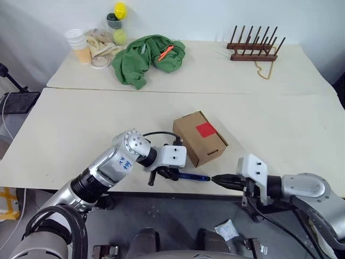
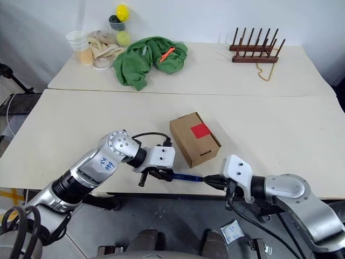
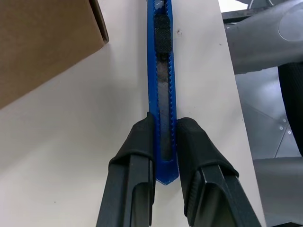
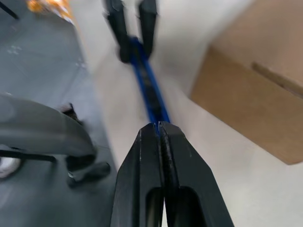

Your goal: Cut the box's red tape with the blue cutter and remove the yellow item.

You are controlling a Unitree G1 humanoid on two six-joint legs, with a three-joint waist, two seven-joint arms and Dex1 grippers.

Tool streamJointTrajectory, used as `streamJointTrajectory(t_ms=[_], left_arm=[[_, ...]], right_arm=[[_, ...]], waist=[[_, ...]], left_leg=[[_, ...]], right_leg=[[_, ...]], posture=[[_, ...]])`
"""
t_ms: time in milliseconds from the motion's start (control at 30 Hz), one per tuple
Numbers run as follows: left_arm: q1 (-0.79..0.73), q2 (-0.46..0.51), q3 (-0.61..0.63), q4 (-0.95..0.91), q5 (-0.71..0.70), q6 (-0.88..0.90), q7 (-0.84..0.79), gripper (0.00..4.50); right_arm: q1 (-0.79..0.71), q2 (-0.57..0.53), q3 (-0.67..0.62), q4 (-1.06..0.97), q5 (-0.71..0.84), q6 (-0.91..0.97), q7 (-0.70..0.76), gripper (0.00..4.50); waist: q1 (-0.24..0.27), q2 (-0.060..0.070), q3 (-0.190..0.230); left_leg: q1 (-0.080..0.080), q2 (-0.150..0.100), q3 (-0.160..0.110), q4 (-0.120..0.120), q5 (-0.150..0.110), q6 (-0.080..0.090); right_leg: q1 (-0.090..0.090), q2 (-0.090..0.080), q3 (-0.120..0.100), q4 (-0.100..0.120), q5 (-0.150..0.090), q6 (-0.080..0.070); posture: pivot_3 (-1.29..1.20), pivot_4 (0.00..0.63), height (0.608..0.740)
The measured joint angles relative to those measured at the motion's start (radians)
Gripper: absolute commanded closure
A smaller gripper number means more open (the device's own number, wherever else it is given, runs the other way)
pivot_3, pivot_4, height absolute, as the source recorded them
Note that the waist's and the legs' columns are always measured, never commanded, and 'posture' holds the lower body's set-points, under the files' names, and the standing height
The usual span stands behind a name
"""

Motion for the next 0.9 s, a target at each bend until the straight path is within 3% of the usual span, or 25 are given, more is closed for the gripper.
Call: streamJointTrajectory(t_ms=[300,900], left_arm=[[0.007,0.006,-0.008,-0.038,0.0,0.054,0.027,4.06],[0.006,0.006,-0.014,-0.054,-0.005,0.102,0.041,4.06]], right_arm=[[-0.111,0.081,0.105,0.095,-0.086,-0.002,-0.017,4.48],[-0.148,0.152,0.208,0.118,-0.151,-0.06,0.021,4.48]], waist=[[-0.007,0.0,-0.001],[-0.01,-0.001,-0.003]], left_leg=[[0.0,0.0,0.0,0.0,0.0,0.0],[0.001,0.0,0.0,0.0,0.0,0.0]], right_leg=[[0.0,0.0,0.0,0.0,0.0,0.0],[0.002,0.0,0.0,0.0,0.0,0.0]], posture=[[0.0,0.15,0.74],[0.0,0.15,0.74]])
